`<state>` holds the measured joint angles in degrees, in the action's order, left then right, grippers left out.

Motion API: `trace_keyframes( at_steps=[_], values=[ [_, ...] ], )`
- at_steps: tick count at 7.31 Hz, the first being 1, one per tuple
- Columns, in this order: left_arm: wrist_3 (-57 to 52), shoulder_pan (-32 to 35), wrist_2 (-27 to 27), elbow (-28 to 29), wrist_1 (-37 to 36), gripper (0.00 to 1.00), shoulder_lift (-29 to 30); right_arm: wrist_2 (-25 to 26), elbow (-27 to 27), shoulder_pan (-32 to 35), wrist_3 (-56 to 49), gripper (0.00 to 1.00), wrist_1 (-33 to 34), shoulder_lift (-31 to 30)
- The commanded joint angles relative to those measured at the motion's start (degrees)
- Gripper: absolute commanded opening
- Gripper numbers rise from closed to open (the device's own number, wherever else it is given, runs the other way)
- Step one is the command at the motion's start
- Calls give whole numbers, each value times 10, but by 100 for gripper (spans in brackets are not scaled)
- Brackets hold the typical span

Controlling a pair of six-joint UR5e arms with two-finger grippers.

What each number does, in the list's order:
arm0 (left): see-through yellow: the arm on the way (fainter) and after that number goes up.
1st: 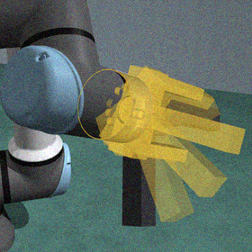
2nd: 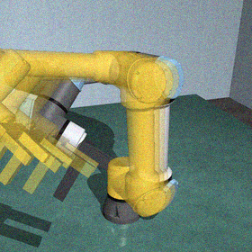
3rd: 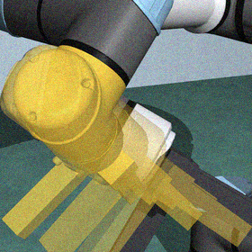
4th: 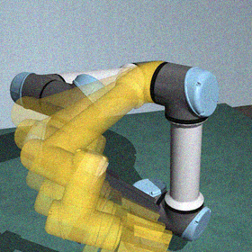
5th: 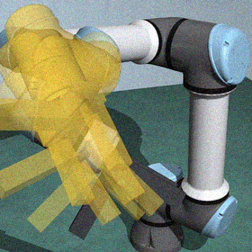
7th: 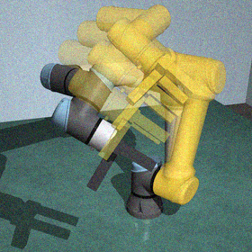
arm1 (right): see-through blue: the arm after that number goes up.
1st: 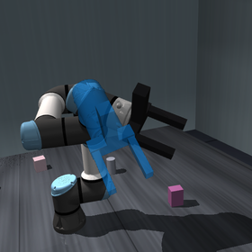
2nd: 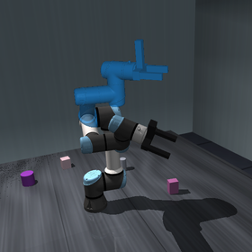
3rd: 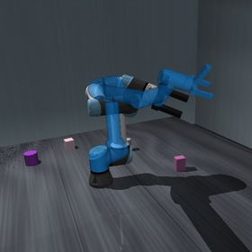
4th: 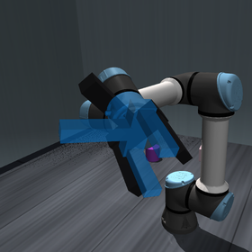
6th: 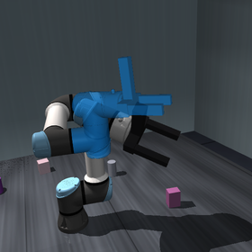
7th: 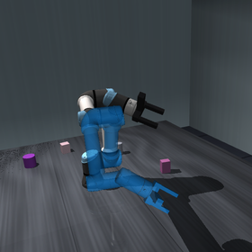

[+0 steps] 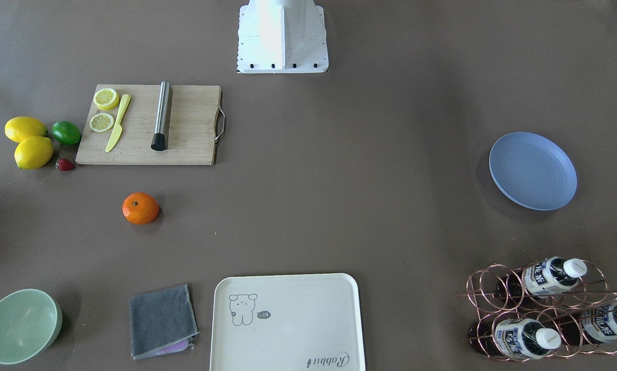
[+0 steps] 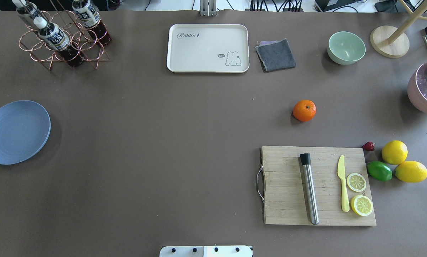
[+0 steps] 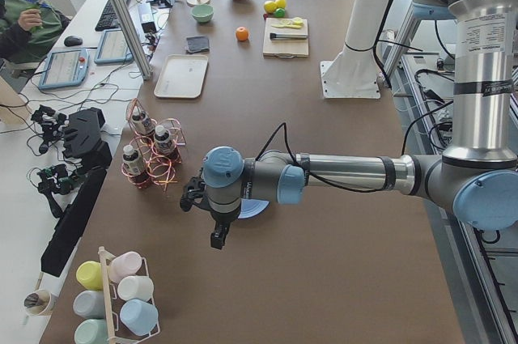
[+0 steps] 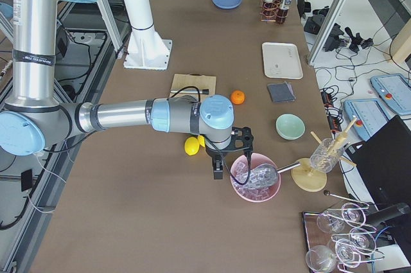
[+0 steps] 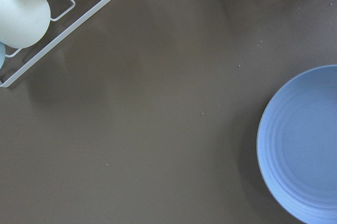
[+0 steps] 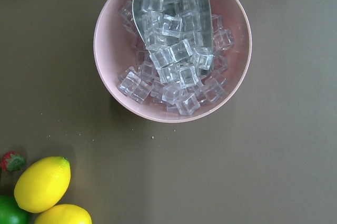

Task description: Pick orange to plate

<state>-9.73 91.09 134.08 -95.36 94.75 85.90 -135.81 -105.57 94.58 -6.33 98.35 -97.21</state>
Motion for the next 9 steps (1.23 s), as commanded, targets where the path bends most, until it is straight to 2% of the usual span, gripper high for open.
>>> trace_keyframes(
  at_steps=[1, 9],
  values=[
    [1, 3, 0, -6, 1, 98, -1, 0, 1, 0, 0, 100, 0, 0],
    [1, 20, -1, -21, 3, 98, -2, -18, 1, 0, 0, 100, 0, 0]
  ],
)
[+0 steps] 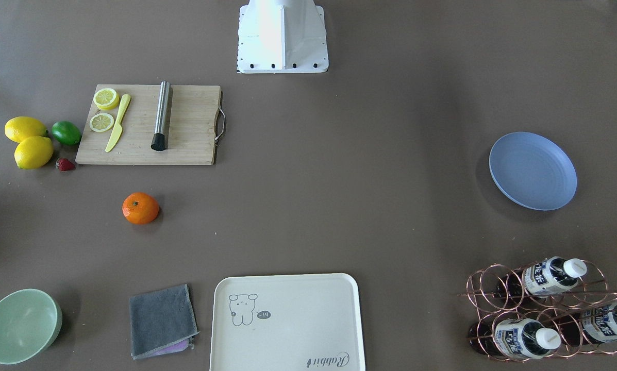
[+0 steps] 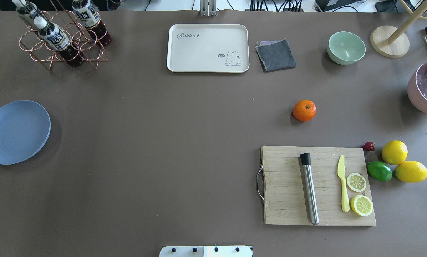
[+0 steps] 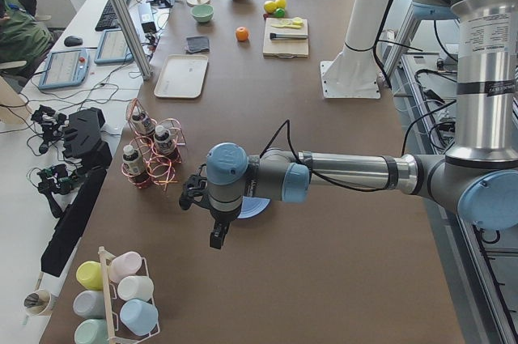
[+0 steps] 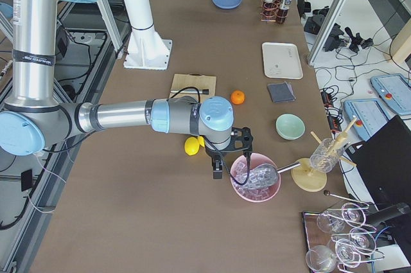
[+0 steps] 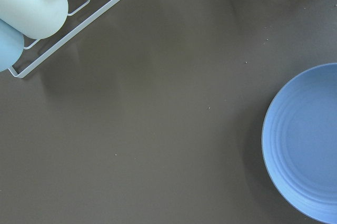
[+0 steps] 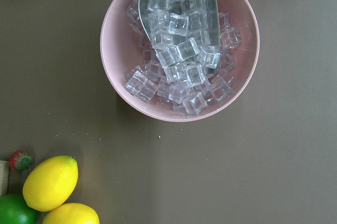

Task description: Pick orange to plate

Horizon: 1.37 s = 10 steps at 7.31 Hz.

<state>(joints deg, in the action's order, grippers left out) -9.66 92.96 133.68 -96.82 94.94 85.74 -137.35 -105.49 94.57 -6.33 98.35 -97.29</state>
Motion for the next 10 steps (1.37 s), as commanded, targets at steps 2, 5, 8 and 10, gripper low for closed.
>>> trace_keyframes(
  at_steps=[2, 5, 8, 10],
  values=[
    [-4, 2, 24, -1, 2, 98, -2, -6, 0, -1, 1, 100, 0, 1],
    [2, 1, 47, 1, 50, 98, -6, -7, 1, -1, 3, 100, 0, 1],
    [2, 0, 47, 2, 52, 98, -5, -6, 1, -1, 6, 100, 0, 2],
    [-3, 1, 49, 3, 81, 98, -30, -7, 0, -1, 13, 100, -1, 2]
  ],
)
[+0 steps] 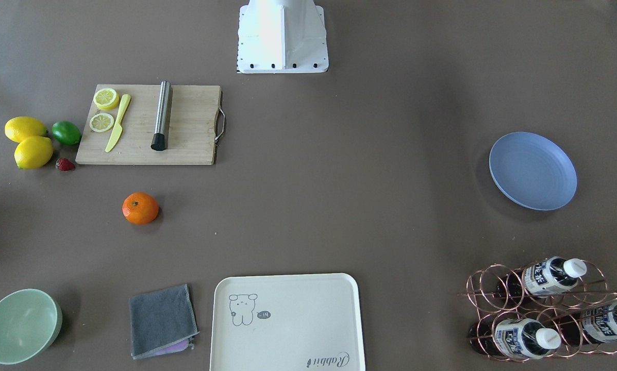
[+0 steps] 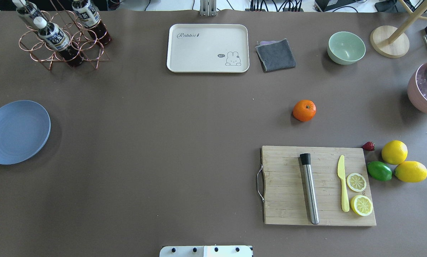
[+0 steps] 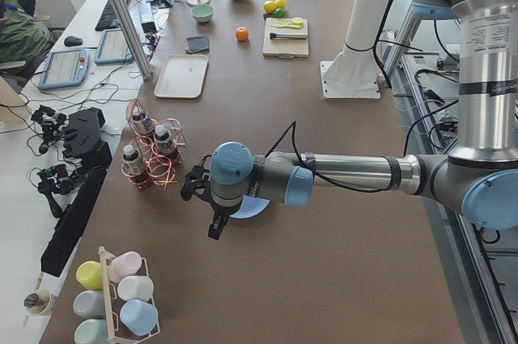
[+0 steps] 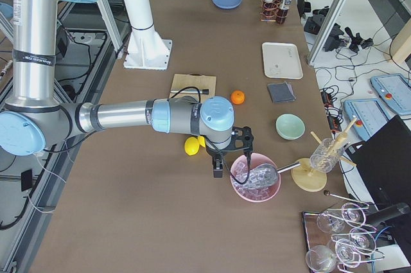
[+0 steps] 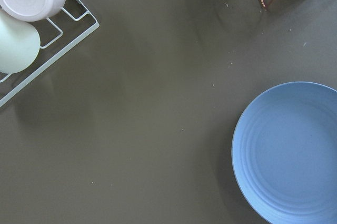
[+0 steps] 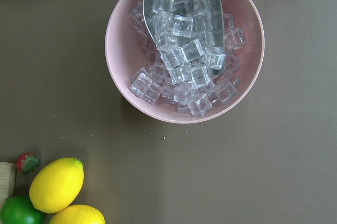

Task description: Pick orange to plate

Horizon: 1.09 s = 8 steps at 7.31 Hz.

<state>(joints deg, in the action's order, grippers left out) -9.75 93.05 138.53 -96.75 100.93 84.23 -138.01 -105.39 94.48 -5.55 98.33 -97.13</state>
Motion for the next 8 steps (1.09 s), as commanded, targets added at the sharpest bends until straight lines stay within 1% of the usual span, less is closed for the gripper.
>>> trace_keyframes(
  at_steps=[1, 2, 3, 4, 5, 6, 7, 8],
  values=[
    [-1, 0, 1, 17, 61, 98, -20, -1, -2, 0, 9, 100, -1, 0],
    [-2, -3, 2, 46, 100, 98, -22, -4, -3, -2, 10, 100, -1, 1],
    [43, -10, 4, 74, 140, 98, -19, -9, -3, -7, 26, 100, -1, 14],
    [93, -42, 5, 95, 189, 98, -12, -9, -3, -22, 49, 100, -1, 25],
    [171, -84, 5, 123, 243, 98, 7, -8, -1, -39, 58, 100, -2, 31],
    [260, -148, -1, 146, 291, 98, 26, -8, -1, -46, 76, 100, -2, 41],
    [300, -173, -1, 182, 336, 98, 43, -8, -1, -51, 85, 100, -2, 50],
    [304, -196, -1, 211, 361, 98, 50, -8, 2, -56, 96, 100, -1, 61]
  ],
)
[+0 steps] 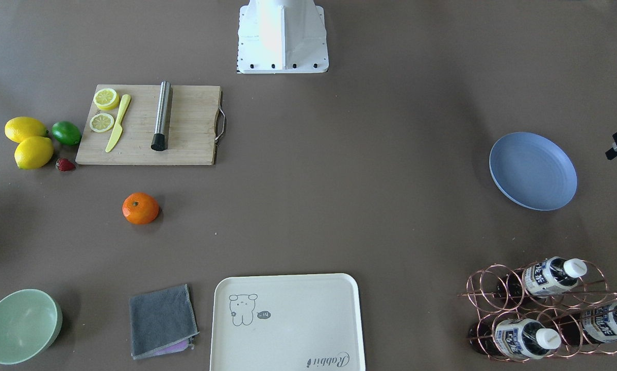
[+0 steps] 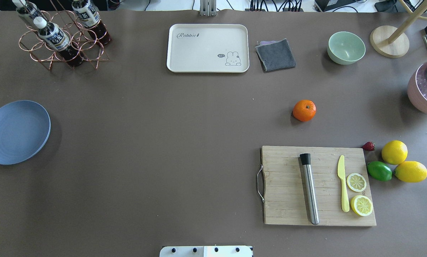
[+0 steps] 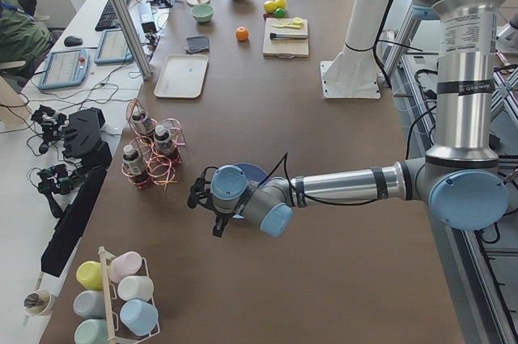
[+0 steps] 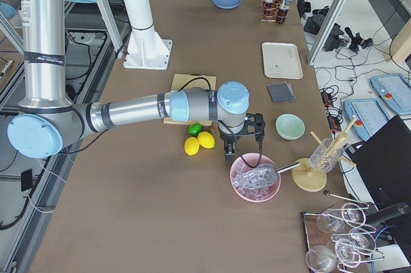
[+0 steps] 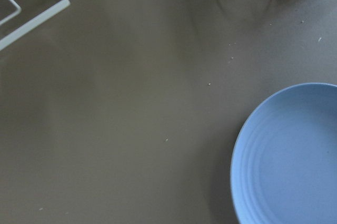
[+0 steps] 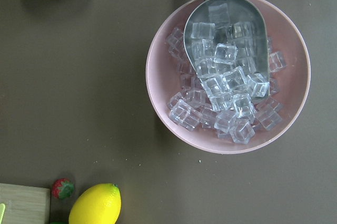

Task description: Pick orange to plate

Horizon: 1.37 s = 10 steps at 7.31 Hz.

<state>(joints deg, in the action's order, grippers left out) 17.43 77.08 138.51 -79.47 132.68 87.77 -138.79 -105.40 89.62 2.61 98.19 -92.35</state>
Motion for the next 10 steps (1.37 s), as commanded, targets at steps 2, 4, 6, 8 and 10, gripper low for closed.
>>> trace_keyframes(
  at_steps=[2, 4, 6, 8, 10],
  values=[
    [33, -69, -1, 45, 44, 98, 14, 1, 3, -13, 23, 100, 0, 18],
    [32, -89, 0, 59, 44, 98, 14, 4, 4, -13, 23, 100, 1, 20],
    [32, -97, 3, 63, 45, 92, 14, 4, 4, -13, 23, 100, 1, 20],
    [32, -98, 5, 70, 50, 31, 10, 4, 3, -13, 23, 100, 1, 20],
    [33, -98, 9, 69, 53, 0, 10, 3, 3, -13, 23, 100, 1, 20]
  ],
)
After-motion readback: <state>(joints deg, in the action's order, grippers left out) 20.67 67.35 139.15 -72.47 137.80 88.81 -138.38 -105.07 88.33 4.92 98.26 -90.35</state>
